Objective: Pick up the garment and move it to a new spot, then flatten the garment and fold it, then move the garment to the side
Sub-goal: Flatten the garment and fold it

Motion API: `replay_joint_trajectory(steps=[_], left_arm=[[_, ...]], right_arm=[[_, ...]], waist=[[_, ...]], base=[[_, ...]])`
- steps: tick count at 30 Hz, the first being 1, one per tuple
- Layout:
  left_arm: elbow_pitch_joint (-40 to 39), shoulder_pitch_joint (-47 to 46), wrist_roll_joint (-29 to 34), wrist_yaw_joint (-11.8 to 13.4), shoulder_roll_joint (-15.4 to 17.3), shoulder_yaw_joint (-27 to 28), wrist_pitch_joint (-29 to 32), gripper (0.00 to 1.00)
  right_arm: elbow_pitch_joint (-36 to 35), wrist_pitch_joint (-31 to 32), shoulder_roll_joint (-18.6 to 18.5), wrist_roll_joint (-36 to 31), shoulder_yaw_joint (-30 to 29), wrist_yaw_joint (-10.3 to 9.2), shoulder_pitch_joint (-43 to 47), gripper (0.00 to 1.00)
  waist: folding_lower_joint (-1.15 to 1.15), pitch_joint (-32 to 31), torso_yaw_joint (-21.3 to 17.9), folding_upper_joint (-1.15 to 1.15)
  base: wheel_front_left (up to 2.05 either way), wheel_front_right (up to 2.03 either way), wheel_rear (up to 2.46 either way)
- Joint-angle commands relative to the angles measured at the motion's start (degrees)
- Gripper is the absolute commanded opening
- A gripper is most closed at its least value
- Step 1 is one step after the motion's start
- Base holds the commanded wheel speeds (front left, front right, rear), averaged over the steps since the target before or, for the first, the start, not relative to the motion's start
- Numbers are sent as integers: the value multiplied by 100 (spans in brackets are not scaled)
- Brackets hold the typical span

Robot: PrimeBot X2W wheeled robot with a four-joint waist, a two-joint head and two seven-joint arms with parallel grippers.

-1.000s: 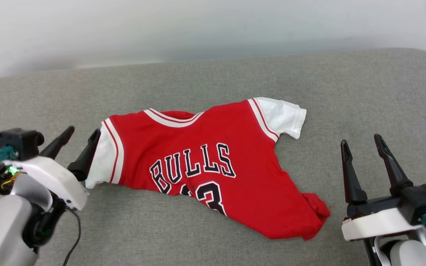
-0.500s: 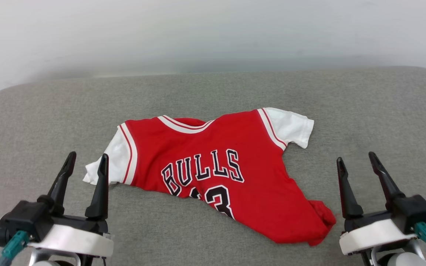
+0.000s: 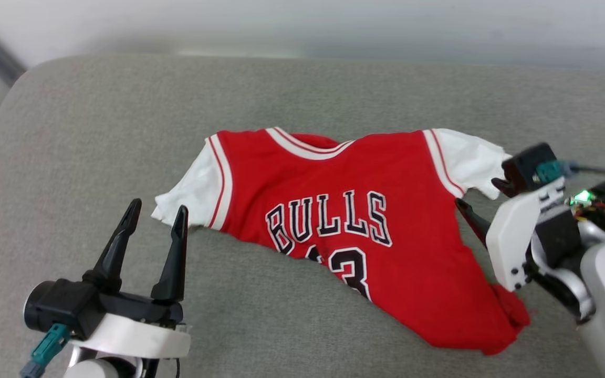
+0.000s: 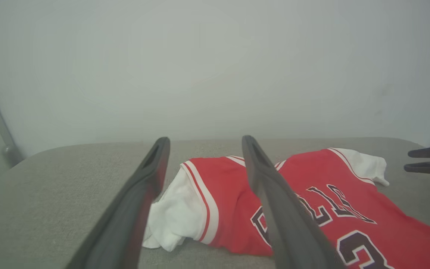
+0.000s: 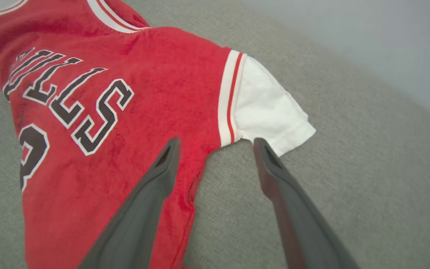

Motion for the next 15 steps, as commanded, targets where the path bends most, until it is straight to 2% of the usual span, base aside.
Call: replay_joint_trajectory(steps=[1,4,8,15], left_arm=[[26,-125,35,-44,-68,-7,-14,100],[89,-250,88,-105,-206,-76,-14,100],[155,-386,120,-151,-355,-138,-14,100],[261,-412,166,-173,-440,-97,-15,100]], right_arm=[[92,279,-85,166,78,-5,-262,100],[460,1038,-229,485,336,-4,-667,100],[951,1642,-412,631,665,-5,-999,100],[1532,1933,-550,1007,1296,-2,-811,98]], waist=[[0,281,287,0],[0,440,511,0],[0,569,774,0],[0,537,952,0]], base=[[0,0,0],[0,0,0],[0,0,0],[0,0,0]])
